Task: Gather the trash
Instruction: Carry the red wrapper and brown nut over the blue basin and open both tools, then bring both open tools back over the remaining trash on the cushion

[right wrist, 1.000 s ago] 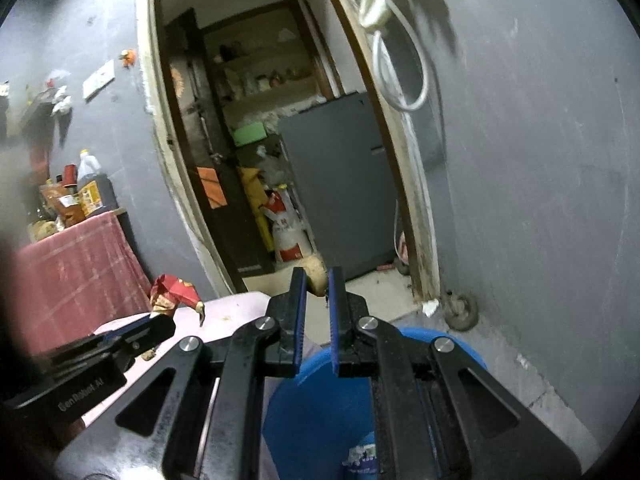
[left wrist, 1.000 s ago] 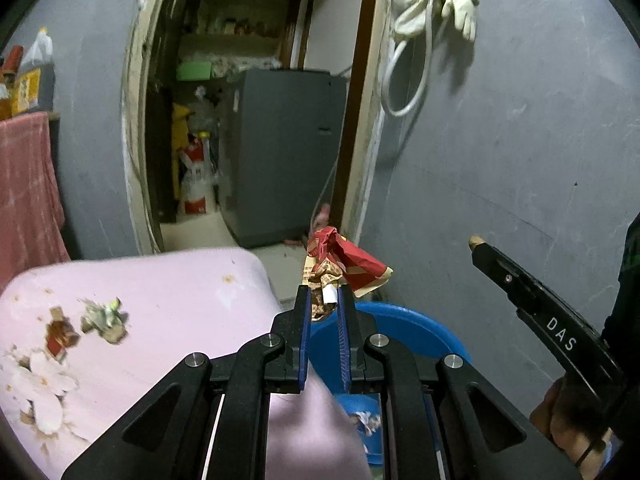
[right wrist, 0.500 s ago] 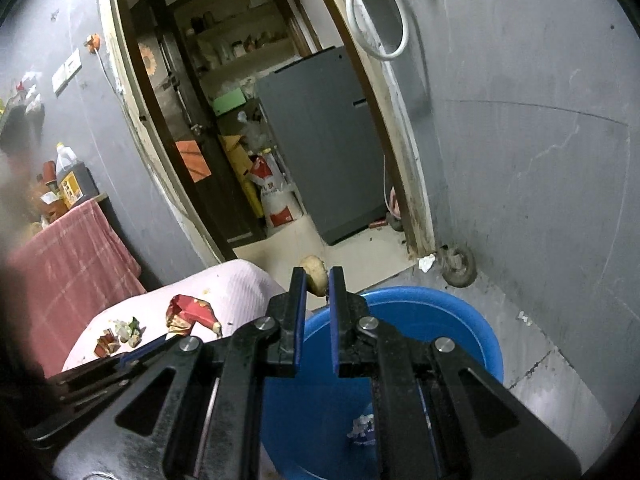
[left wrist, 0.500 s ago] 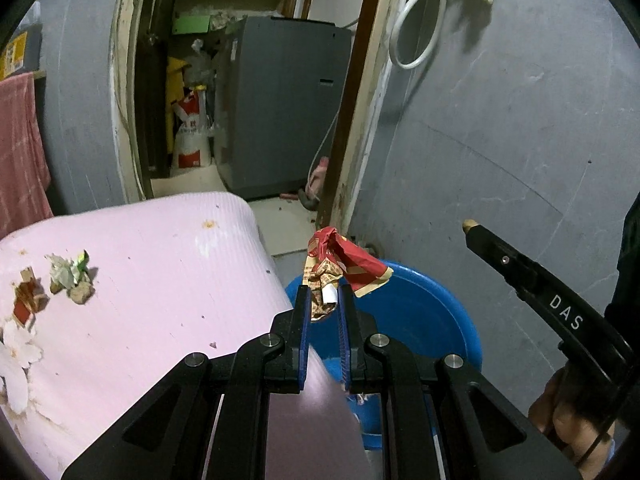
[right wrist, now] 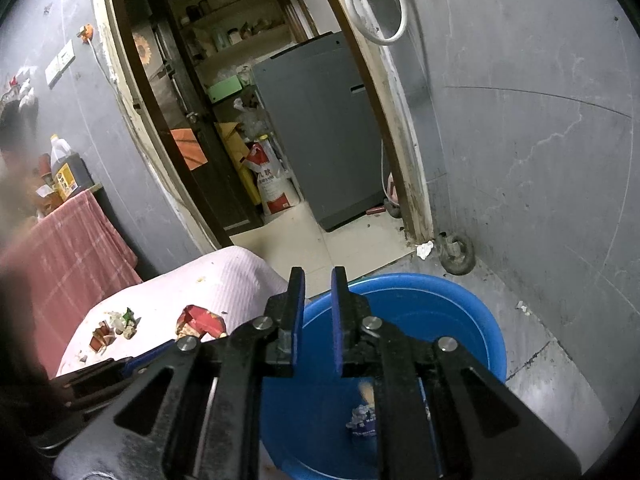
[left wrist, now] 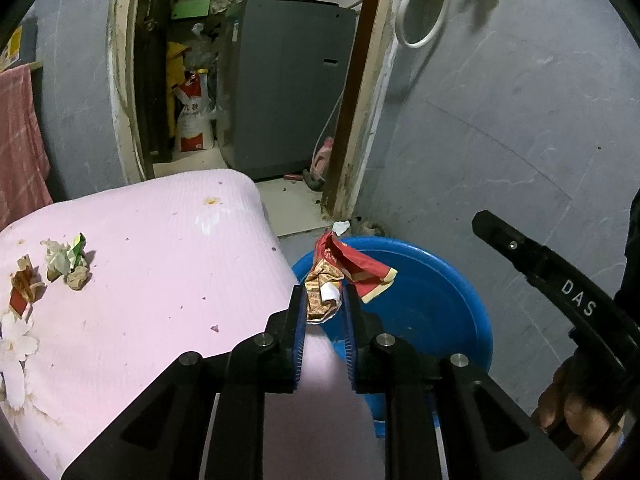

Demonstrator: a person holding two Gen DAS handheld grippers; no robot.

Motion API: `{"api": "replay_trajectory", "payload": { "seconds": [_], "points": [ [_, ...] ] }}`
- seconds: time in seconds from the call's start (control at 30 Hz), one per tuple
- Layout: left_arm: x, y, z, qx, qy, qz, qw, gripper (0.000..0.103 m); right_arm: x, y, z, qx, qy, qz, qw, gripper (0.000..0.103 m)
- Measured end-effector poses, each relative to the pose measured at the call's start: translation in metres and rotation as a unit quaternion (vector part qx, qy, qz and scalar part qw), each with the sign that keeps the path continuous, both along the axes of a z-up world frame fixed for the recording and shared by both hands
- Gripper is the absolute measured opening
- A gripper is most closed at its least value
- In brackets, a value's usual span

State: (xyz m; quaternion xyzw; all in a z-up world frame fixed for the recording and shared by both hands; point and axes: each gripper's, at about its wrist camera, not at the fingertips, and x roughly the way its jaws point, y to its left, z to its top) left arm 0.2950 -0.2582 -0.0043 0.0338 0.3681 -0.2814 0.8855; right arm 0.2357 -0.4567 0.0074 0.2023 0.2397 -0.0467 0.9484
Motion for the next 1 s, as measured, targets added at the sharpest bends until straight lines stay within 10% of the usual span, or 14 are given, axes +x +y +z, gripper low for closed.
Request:
{"api": "replay_trajectory", "payload": {
  "seconds": [0.73, 1.0],
  "points": [
    [-0.002, 0.049, 0.021, -0.044, -0.023, 0.053, 0.9974, 0.043, -0.006, 0.008, 0.007, -0.004, -0.033, 0.002, 0.999, 0.060],
    [-0.013, 0.099, 0.046, -0.095, -0.079, 0.121, 0.9850, 0.079, -0.018, 0.033, 0.025, -0.034, -0.103, 0.017, 0.994, 0.090]
  ]
}}
